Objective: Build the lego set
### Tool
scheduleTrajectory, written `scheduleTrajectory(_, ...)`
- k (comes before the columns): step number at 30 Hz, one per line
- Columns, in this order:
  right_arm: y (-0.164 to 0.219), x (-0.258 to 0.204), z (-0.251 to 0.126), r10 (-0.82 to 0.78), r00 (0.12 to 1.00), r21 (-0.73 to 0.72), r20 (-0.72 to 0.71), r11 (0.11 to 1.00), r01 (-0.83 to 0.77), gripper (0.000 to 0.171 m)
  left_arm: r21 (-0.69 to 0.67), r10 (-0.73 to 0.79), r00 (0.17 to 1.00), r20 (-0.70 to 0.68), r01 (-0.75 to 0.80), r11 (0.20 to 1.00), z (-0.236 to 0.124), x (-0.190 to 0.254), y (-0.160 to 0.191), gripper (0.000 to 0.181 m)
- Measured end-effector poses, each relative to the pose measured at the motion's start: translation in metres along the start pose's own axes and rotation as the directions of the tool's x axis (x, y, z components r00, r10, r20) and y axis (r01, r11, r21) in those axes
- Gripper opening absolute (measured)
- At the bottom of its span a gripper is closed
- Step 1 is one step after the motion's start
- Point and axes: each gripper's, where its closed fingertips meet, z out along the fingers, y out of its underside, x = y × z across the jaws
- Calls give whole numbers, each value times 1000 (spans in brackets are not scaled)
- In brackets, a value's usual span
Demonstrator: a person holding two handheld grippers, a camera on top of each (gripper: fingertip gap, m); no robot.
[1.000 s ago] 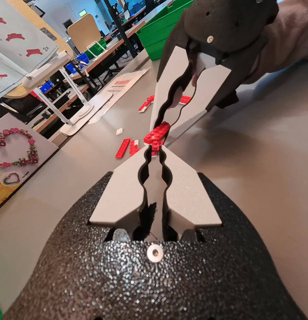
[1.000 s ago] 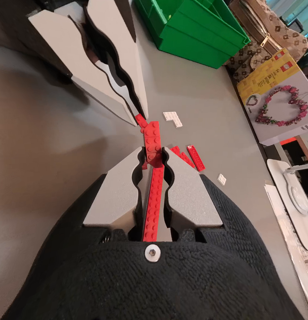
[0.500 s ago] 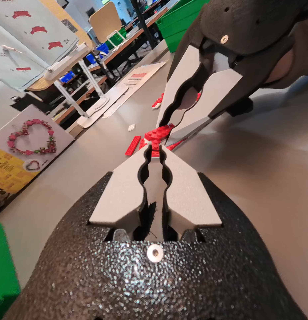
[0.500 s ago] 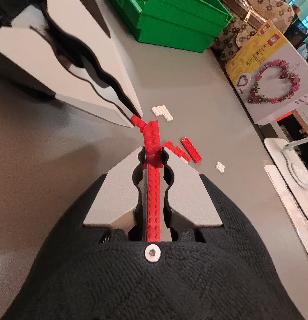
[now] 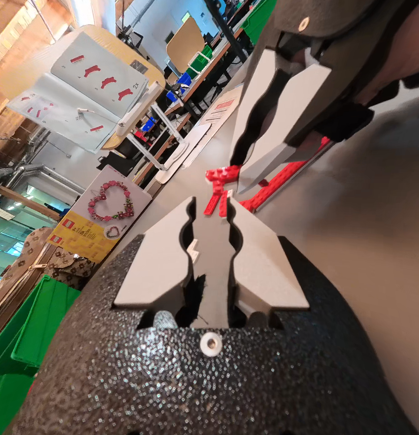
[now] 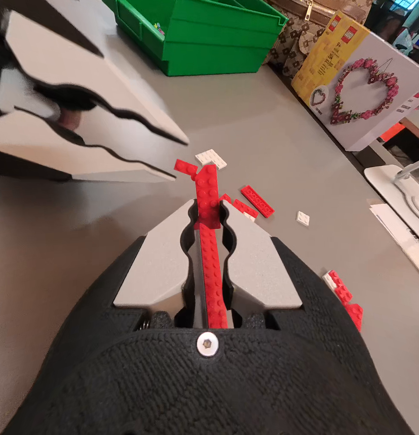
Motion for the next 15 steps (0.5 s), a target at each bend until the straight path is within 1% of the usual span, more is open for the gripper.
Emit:
scheduleTrajectory(1,2,2,0,-8,1000,-8,-6,1000,8,16,4,-10,1000,-7,10,1000,-1,-3,3,28)
scheduleTrajectory(3,5,1,0,-23,1000,-23,9,999,23,16,16,-68,997,38,68,998,-5,-19,8,27)
scheduleTrajectory(4,6,0,0,-26,999,-30,19,999,26,16,13,-150,986,76,149,989,-7,-32,13,26)
scheduleTrajectory(5,7,0,0,-28,999,-35,25,999,29,16,11,-281,955,91,281,960,-9,-43,16,24)
scheduleTrajectory(6,7,-3,1,-32,999,-35,41,999,34,16,31,-421,904,79,420,907,-11,-51,17,25)
scheduleTrajectory(7,7,-6,2,-37,997,-37,61,999,39,16,70,-532,845,64,528,847,-14,-59,15,27)
scheduleTrajectory(8,7,-8,3,-39,997,-44,64,998,42,16,108,-604,794,65,596,796,-18,-67,17,27)
scheduleTrajectory(9,8,-9,4,-50,996,-50,68,997,53,16,131,-638,765,87,626,769,-21,-76,23,27)
scheduleTrajectory(12,7,-13,11,-80,993,-80,89,993,87,16,154,-621,758,197,602,784,-28,-96,41,25)
scheduleTrajectory(15,4,-27,22,-58,982,-112,178,991,79,16,171,-632,747,205,608,775,-30,-104,46,24)
